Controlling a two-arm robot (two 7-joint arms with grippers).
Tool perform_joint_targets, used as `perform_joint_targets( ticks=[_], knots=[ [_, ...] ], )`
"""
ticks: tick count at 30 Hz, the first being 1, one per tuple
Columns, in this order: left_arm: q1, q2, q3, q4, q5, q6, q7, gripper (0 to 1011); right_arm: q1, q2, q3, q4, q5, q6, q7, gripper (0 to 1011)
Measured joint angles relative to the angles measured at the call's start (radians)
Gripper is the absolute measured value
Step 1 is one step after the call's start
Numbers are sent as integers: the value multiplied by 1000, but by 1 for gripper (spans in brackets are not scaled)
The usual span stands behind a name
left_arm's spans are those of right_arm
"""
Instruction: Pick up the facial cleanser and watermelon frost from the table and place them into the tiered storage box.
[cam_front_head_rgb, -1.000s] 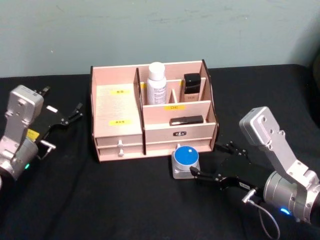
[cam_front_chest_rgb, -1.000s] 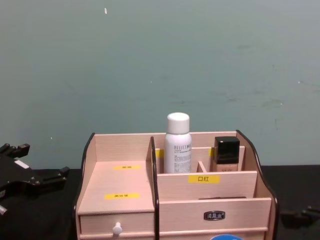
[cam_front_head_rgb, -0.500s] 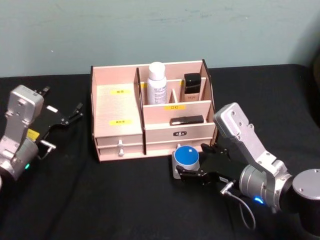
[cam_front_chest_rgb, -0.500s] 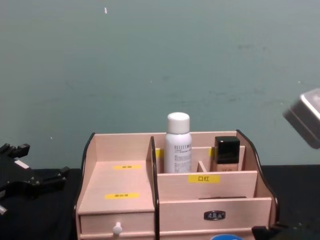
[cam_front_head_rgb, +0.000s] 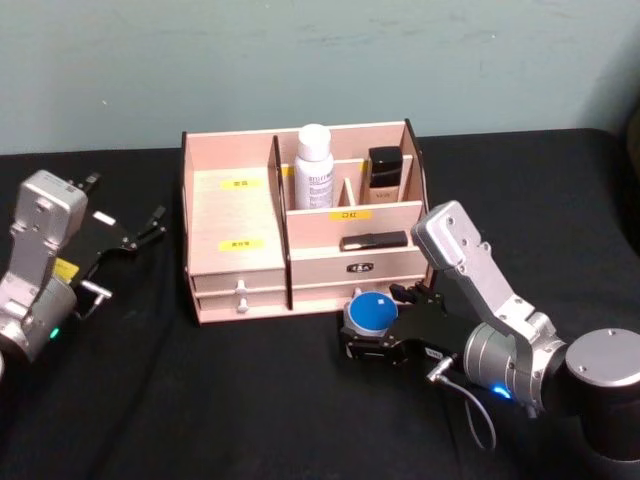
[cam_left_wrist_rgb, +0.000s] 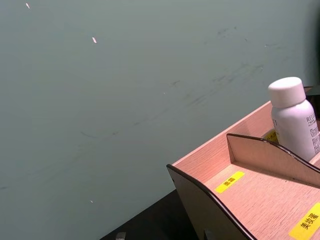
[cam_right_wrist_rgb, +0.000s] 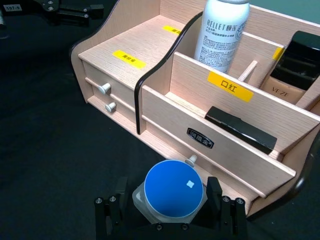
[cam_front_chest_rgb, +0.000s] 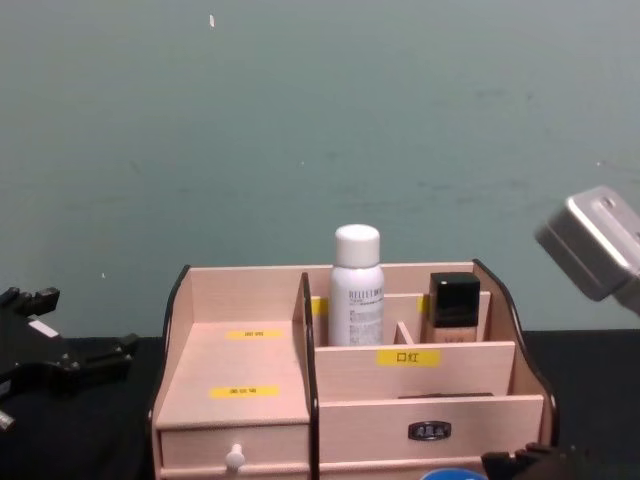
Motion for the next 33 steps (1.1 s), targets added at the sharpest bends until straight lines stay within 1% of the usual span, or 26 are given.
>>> perform_joint_targets(
  ticks=[15,28,33],
  knots=[
    [0,0,0,0,0,0,0,1010,13,-17,-6,22,-40,2,7,1000],
    [0,0,0,0,0,0,0,1010,14,-28,-8,38,-61,9,21,1000],
    [0,0,0,0,0,0,0,1010,14,-28,-8,39,-62,10,22,1000]
  ],
)
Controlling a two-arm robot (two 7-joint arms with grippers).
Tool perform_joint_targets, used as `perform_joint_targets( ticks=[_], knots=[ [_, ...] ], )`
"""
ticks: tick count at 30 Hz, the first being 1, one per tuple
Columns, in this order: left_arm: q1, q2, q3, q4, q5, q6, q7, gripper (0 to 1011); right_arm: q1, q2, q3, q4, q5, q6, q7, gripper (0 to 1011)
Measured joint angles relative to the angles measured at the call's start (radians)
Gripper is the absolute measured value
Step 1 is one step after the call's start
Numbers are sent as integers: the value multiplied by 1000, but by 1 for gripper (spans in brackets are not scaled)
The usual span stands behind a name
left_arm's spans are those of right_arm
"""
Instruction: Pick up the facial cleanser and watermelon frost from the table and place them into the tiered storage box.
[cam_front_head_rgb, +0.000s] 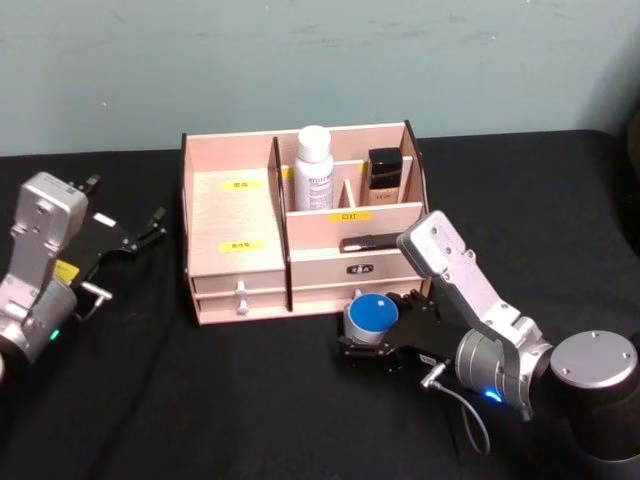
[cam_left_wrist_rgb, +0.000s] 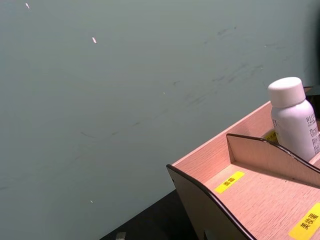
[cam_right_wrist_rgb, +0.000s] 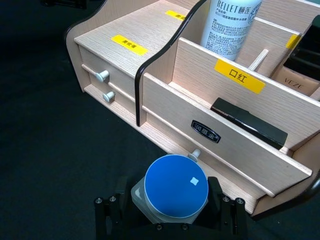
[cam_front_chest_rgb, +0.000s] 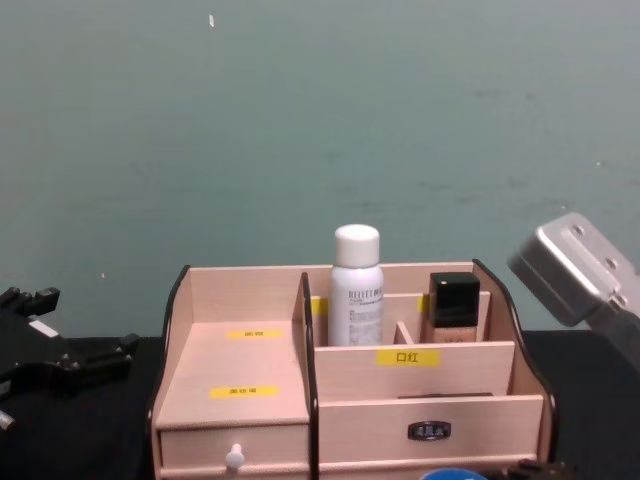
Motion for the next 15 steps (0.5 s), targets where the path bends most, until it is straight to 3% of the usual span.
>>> perform_joint_targets(
  ticks=[4,15],
  knots=[
    [0,0,0,0,0,0,0,1010,0,0,0,-1,0,0,0,997],
    [0,0,0,0,0,0,0,1010,-1,1,1,-3,3,-1,-1,874]
  ],
)
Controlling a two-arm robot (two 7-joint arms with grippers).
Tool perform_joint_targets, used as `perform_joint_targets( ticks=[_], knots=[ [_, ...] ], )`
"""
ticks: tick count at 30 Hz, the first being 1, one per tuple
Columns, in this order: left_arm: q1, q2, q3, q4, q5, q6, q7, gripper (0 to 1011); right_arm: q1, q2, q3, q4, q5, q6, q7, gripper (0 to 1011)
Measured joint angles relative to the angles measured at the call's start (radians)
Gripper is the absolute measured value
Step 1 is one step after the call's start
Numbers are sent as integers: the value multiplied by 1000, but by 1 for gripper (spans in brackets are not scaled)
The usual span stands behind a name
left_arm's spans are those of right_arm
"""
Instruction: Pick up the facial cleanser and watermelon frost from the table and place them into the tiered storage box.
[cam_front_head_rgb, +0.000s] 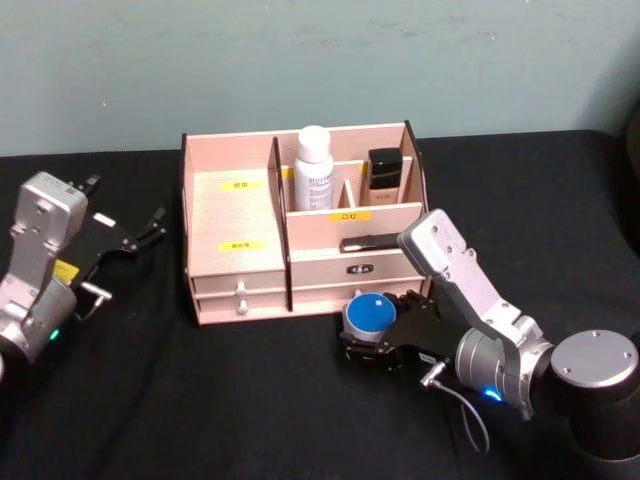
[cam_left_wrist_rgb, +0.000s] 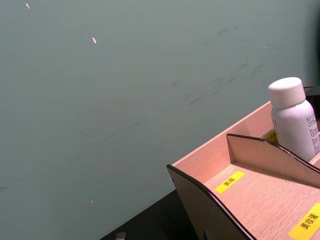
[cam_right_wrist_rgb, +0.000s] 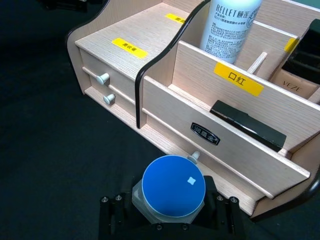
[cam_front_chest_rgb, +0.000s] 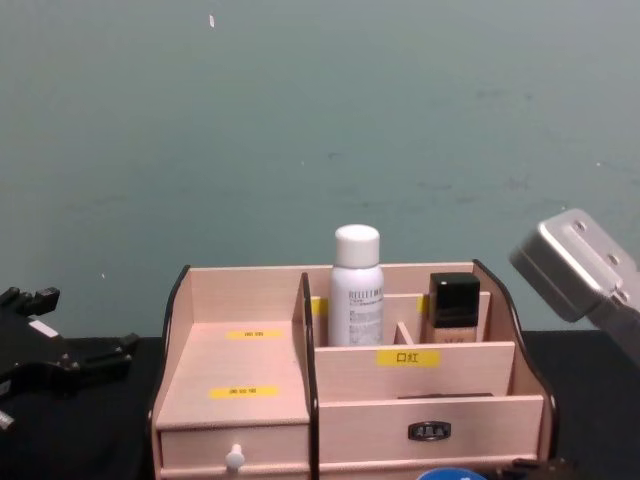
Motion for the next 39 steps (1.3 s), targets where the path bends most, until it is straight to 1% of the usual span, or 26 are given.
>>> perform_joint_targets(
  ticks=[4,20,39],
  knots=[
    [0,0,0,0,0,0,0,1010,0,0,0,0,0,0,-1,835],
    [0,0,0,0,0,0,0,1010,-1,1,0,0,1,-1,-2,739],
    [0,0,0,0,0,0,0,1010,-1,1,0,0,1,-1,-1,733]
  ],
)
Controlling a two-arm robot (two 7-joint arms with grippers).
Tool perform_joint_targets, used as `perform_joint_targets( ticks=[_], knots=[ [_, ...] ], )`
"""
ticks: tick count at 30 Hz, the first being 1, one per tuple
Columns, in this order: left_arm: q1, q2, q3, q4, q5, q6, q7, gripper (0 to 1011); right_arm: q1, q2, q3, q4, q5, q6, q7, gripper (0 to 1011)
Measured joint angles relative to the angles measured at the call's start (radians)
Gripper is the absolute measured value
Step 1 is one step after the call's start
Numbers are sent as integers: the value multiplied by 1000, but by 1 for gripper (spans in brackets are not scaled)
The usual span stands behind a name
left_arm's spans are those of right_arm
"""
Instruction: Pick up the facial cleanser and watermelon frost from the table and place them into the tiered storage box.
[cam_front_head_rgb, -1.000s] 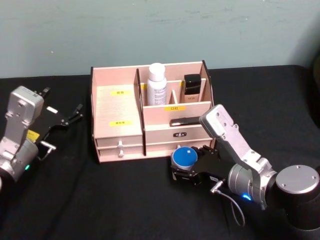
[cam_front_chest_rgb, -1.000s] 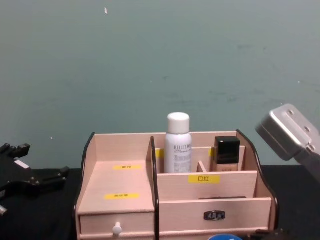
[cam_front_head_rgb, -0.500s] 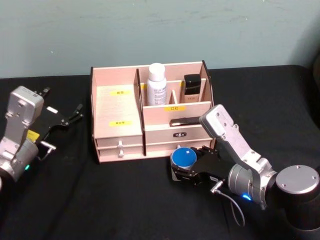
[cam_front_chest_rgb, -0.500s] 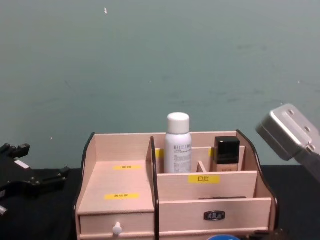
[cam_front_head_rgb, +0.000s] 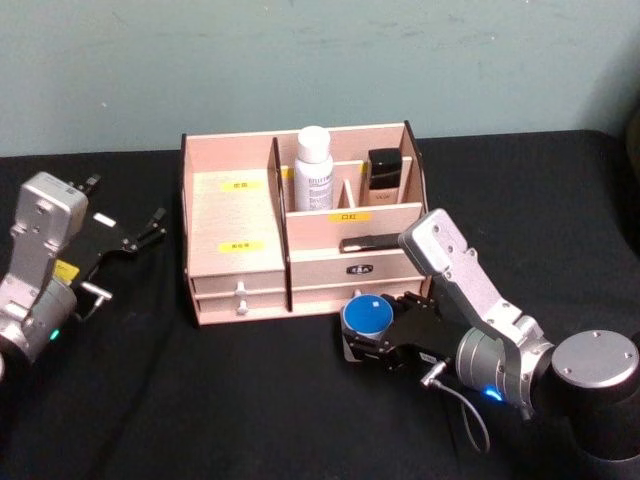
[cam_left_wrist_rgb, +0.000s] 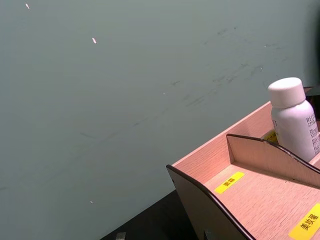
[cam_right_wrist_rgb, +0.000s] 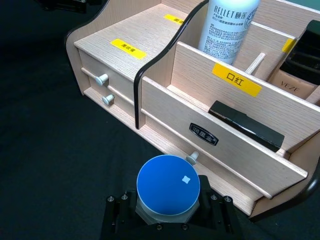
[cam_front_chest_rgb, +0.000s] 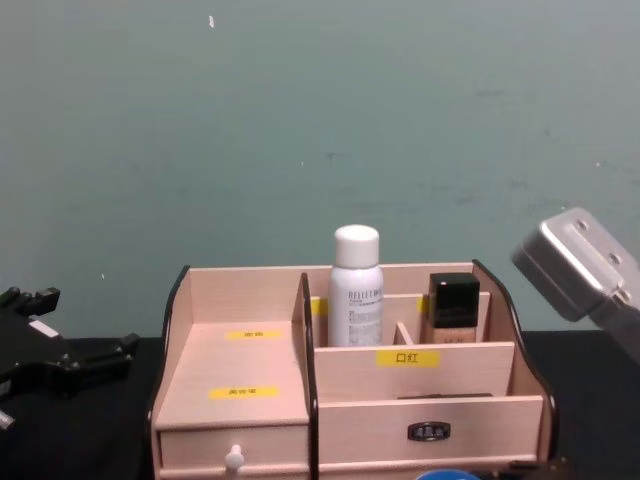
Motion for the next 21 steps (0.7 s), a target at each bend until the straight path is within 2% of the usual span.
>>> perform_joint_targets(
  ticks=[21],
  knots=[
    [0,0,0,0,0,0,0,1010,-7,3,15,-4,22,-35,22,733]
  ],
)
